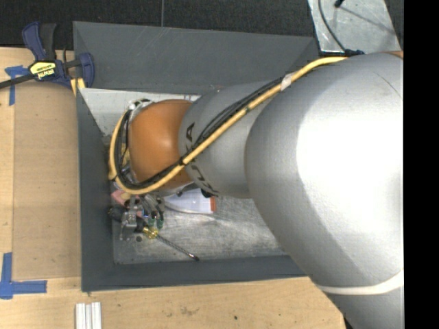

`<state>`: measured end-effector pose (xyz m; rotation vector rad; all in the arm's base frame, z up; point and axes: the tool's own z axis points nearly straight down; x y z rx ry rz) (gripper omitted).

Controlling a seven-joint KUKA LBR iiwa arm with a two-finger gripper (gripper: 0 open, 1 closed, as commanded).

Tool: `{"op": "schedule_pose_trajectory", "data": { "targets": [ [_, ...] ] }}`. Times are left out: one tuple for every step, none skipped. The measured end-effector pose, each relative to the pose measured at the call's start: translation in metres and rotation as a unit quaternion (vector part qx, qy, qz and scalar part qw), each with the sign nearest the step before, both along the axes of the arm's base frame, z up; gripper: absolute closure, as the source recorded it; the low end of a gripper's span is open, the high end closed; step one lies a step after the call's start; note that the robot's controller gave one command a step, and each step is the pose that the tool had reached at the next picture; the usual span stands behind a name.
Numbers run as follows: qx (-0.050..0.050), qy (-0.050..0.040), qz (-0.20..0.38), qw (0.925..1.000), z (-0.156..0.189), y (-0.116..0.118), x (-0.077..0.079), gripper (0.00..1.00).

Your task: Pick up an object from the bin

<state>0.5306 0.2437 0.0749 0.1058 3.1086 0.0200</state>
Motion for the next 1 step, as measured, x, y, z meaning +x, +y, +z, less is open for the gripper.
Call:
{"op": "schedule_pose_trajectory", "data": {
  "targets": [
    [0.006,0.0033,-0.182,0.9833,0.0034,0.0041,-0.0133,1.0]
  ]
}}
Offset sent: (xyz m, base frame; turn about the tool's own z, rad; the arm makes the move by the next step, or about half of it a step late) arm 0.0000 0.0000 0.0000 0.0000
